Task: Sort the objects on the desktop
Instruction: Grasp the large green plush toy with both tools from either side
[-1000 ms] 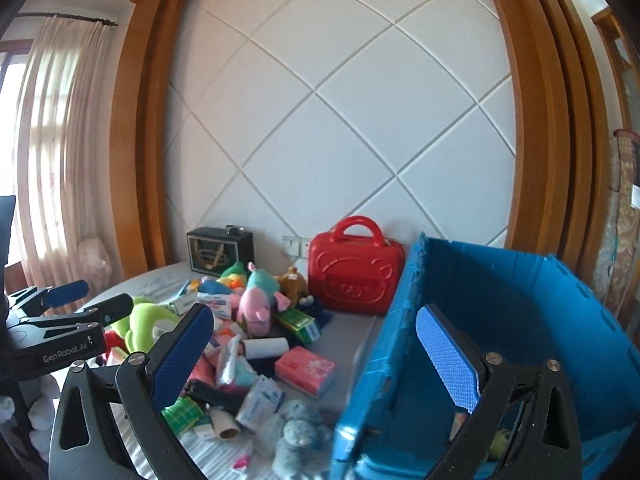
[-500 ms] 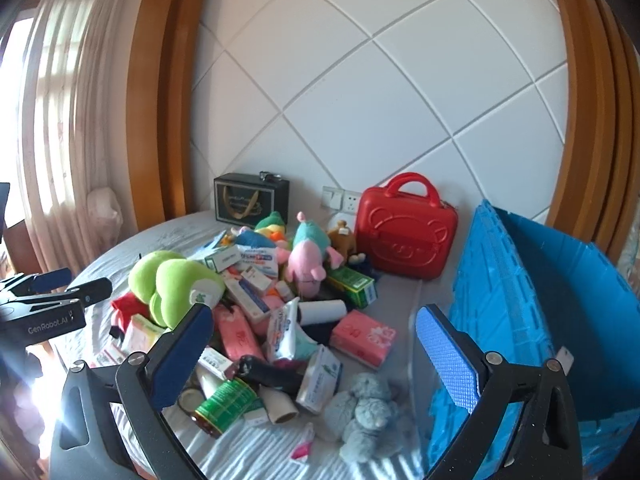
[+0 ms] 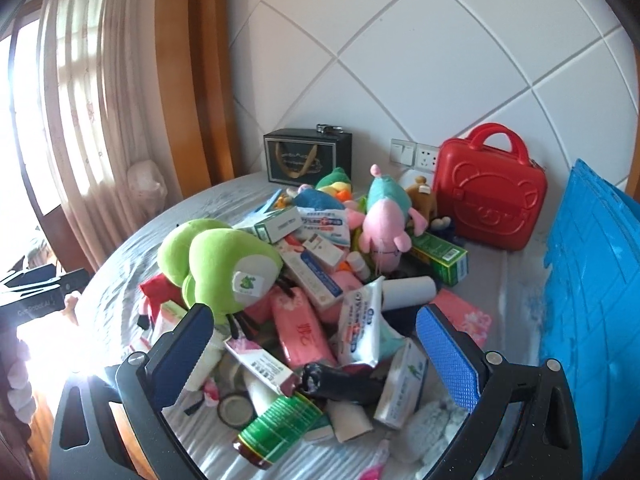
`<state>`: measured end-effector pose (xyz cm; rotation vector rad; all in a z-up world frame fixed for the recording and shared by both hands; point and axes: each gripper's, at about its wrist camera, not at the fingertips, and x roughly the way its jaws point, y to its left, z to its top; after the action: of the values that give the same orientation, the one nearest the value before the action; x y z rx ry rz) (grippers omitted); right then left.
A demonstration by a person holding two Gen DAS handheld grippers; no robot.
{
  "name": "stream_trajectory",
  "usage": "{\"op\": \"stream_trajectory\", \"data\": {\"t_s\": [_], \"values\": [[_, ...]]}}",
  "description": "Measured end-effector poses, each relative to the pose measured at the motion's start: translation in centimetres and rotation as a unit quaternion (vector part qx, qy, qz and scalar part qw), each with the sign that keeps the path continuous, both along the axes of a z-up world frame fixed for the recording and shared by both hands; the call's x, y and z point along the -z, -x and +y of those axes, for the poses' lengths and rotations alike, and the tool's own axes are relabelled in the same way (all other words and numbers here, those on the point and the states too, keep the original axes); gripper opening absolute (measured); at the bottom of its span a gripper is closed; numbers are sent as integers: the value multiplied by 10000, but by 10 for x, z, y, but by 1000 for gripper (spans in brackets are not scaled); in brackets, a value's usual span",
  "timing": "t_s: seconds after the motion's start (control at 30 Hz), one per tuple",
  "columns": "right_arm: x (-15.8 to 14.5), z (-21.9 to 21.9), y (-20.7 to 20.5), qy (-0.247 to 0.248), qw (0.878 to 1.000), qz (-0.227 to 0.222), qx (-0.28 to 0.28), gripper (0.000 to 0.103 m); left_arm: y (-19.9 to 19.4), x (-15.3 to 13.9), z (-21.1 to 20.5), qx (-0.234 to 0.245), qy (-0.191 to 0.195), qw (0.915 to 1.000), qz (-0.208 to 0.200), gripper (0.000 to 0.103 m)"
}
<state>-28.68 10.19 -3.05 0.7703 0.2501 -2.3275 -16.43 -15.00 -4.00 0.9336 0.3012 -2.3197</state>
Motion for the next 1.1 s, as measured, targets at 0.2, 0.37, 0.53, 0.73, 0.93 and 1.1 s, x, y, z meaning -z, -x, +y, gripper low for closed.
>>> {"op": "stream_trajectory", "data": {"t_s": [0.2,0.37,0.53,0.73,0.93,1.1], "values": [[18,-42,4,-193,9993,-188,257,103,39,18,-42,704,-136,9974,-59,77],[35,-85,11,-191,9957,-585,696,103,82,41,-72,1659,-289,9854,-239,77],[53,-129,18,-248,9914,-799,1011,103,120,66,-74,2541,-280,9655,-500,77],[84,-161,26,-449,9839,-1219,1227,94,144,86,-79,3098,-568,9469,-642,77],[109,-170,36,-385,9765,-1634,1353,80,143,91,-79,3371,-399,9379,-713,83],[121,-176,45,-323,9737,-1795,1364,79,154,109,-87,3335,-558,9365,-931,87]]}}
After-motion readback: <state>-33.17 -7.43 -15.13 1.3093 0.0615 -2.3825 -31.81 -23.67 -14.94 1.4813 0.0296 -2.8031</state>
